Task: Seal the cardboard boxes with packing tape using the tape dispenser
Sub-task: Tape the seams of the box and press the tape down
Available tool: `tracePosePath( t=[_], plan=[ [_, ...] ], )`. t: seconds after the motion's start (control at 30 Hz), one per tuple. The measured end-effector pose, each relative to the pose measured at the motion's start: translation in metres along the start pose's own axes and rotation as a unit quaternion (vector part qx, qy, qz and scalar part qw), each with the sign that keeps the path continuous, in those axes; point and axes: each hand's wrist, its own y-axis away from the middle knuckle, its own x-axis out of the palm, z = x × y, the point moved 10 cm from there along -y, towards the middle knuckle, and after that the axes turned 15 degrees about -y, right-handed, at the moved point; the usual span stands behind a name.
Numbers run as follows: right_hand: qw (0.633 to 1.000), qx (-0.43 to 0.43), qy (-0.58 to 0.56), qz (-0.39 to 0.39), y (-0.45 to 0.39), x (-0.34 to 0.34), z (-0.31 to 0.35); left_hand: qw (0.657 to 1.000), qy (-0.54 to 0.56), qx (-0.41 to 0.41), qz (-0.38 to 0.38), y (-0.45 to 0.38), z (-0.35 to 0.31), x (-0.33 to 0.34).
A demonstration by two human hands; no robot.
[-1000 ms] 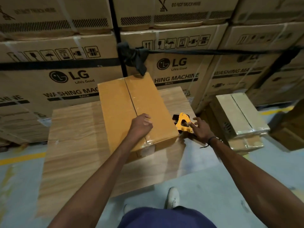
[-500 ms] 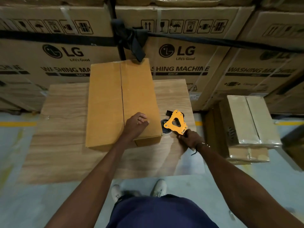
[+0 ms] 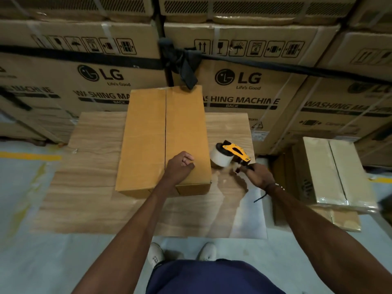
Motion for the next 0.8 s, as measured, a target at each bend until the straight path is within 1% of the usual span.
tracePosePath(
  t=[0.07,0.1,0.2,0.3,0.37,0.4,0.47,0.5,0.53,0.6,0.63,0.67,0.7,0.77,0.8],
  plan=[
    [0.994,0.018,-0.107,0.024,0.000,-0.010,0.015,1.000,0.009,-0.007,-0.001,0.000,0.001,0.000],
    [0.989,0.032,-0.141,0.040,0.002,-0.014,0.025,1.000,0.011,-0.013,0.000,0.000,0.002,0.001],
    [0.977,0.045,-0.188,0.093,0.005,-0.023,0.056,0.999,0.013,-0.029,0.015,-0.001,0.002,0.001],
    [0.960,0.046,-0.223,0.164,0.012,-0.027,0.093,0.998,0.005,-0.042,0.040,-0.003,0.005,0.002],
    [0.927,0.059,-0.286,0.238,0.026,-0.020,0.121,0.997,-0.001,-0.051,0.051,-0.001,0.003,0.000],
    [0.907,0.063,-0.315,0.271,0.035,-0.015,0.136,0.996,0.017,-0.058,0.058,0.000,0.000,-0.002],
    [0.876,0.050,-0.348,0.330,0.051,-0.001,0.165,0.983,0.132,-0.095,0.085,0.006,-0.002,-0.004],
    [0.863,0.038,-0.356,0.357,0.058,0.008,0.179,0.963,0.207,-0.132,0.113,0.011,-0.001,-0.004],
    [0.853,0.029,-0.357,0.380,0.065,0.018,0.193,0.933,0.283,-0.167,0.148,0.019,0.001,-0.003],
    [0.839,0.024,-0.355,0.413,0.076,0.042,0.214,0.853,0.431,-0.209,0.208,0.034,0.005,-0.004],
    [0.836,0.026,-0.349,0.424,0.082,0.055,0.222,0.815,0.490,-0.214,0.222,0.040,0.007,-0.010],
    [0.836,0.026,-0.339,0.430,0.087,0.069,0.230,0.788,0.533,-0.218,0.217,0.043,0.013,-0.018],
    [0.838,0.025,-0.327,0.436,0.092,0.082,0.237,0.766,0.568,-0.218,0.208,0.047,0.019,-0.028],
    [0.840,0.031,-0.300,0.450,0.102,0.109,0.249,0.744,0.603,-0.219,0.187,0.055,0.036,-0.048],
    [0.840,0.036,-0.289,0.457,0.106,0.122,0.254,0.739,0.612,-0.222,0.174,0.058,0.048,-0.057]
  ],
)
